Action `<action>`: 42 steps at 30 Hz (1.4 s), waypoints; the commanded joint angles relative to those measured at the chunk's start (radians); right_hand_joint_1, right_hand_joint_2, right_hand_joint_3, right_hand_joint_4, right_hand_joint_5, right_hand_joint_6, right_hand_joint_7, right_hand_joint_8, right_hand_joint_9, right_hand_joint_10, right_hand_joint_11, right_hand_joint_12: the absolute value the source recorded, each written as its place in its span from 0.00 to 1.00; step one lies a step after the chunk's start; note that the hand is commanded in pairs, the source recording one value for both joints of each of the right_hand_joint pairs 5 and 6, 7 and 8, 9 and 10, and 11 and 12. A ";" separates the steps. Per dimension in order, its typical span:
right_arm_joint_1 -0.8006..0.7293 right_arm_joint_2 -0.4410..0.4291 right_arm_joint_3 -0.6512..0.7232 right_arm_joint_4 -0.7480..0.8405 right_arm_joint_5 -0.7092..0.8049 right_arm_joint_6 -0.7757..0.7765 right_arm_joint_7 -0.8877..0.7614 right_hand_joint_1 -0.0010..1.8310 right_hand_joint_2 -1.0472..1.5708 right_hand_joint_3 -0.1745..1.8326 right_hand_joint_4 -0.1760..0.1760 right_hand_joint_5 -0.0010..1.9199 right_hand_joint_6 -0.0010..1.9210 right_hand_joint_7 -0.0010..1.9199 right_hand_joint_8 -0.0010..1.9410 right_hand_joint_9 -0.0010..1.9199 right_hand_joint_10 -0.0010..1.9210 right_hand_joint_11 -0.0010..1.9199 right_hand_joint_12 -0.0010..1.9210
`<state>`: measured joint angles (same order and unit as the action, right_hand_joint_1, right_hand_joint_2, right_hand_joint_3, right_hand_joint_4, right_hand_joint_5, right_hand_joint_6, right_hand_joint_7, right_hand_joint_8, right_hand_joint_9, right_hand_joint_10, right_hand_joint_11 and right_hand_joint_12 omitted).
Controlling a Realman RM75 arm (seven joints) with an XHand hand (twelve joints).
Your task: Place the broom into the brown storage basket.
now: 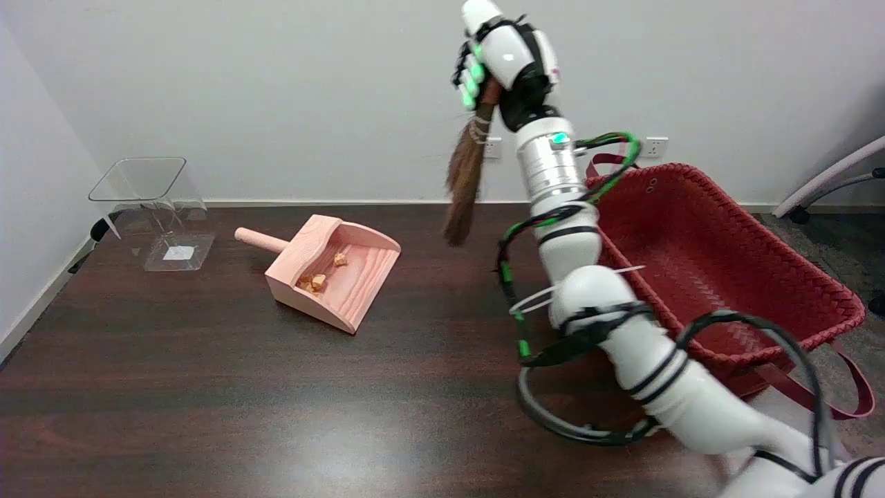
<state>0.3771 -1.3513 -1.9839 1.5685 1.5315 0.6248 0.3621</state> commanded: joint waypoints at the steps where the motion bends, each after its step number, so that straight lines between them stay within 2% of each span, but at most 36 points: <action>1: -0.170 0.288 0.193 0.298 0.230 -0.149 -0.082 0.56 1.00 0.60 0.50 1.00 1.00 1.00 0.99 1.00 1.00 1.00 1.00; 9: -0.246 0.313 0.471 0.290 0.321 -0.525 -0.027 0.56 1.00 0.63 0.50 1.00 1.00 1.00 0.99 1.00 1.00 1.00 1.00; 15: -0.316 0.336 0.647 0.289 0.378 -0.665 -0.026 0.57 1.00 0.64 0.50 1.00 1.00 1.00 0.99 1.00 1.00 1.00 1.00; 21: -0.419 0.337 0.836 0.288 0.384 -0.761 -0.026 0.57 1.00 0.61 0.50 1.00 1.00 1.00 0.99 1.00 1.00 1.00 1.00; 30: -0.517 0.316 1.031 0.285 0.385 -0.800 0.023 0.57 1.00 0.60 0.50 1.00 1.00 1.00 0.99 1.00 1.00 1.00 1.00; 36: -0.523 0.338 1.119 0.265 0.385 -0.890 0.062 0.57 1.00 0.53 0.50 1.00 1.00 1.00 0.99 1.00 1.00 1.00 1.00; 42: -0.529 0.379 1.128 0.234 0.385 -0.971 0.130 0.58 1.00 0.54 0.50 1.00 1.00 1.00 0.99 1.00 1.00 1.00 1.00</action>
<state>-0.0587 -1.0368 -1.0850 1.8431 1.8884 -0.1141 0.3720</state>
